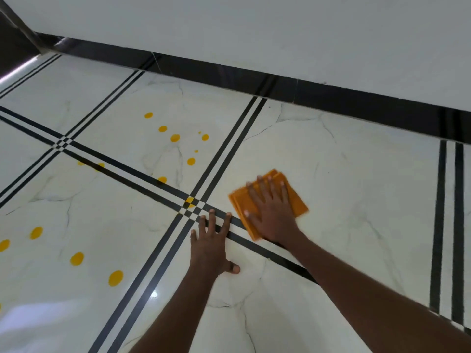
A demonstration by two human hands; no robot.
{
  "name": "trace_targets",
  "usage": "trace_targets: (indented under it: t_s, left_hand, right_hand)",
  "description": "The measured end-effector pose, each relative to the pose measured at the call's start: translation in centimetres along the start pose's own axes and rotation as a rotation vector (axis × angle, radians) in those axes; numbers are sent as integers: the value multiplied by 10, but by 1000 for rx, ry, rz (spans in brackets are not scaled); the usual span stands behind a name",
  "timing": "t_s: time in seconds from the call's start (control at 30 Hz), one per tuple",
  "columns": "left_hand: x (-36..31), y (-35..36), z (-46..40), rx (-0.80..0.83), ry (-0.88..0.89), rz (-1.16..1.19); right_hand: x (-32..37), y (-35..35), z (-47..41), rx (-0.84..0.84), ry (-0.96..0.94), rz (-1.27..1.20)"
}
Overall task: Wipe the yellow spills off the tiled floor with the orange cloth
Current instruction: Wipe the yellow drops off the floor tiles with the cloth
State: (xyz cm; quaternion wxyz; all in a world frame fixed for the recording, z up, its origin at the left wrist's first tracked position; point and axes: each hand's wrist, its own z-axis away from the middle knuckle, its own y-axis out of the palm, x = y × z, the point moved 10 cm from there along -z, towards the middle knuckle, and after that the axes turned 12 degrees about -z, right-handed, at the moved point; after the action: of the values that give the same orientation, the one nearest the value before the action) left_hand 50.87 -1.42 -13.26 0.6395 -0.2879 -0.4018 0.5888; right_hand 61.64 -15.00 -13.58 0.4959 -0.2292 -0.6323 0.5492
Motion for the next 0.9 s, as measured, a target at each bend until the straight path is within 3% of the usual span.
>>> trace_targets:
  t_s: [0.07,0.17,0.27,0.4,0.5,0.6,0.67,0.77,0.9]
  left_hand:
    - [-1,-2,1,-13,2,1]
    - [-1,0,0,-16,0,-6]
    - [0,-1,-1,-27,-5,-17]
    - [-2,4,-6,0,-4,-27]
    - [-1,1,-9,-34,-10,-55]
    - [-3,2,-7,-28,-10,-42]
    - [0,0,-4,-37,-18,-26]
    - [1,0,-5,-51,-13,-16]
    - [0,0,-5,-40,-20,-22]
  right_hand:
    - [-42,-8,63,-19,11,11]
    - [-136,-34,116,-38,227,37]
    - [-188,-58,75,-75,398,28]
    - [-175,-64,-19,-179,561,-127]
    - [-110,-45,-38,-237,483,-136]
    - [-50,-15,12,-73,175,-45]
    - [-56,-14,74,-44,93,-35]
    - [-132,-34,115,-34,196,-11]
    - [-202,-69,49,-81,464,10]
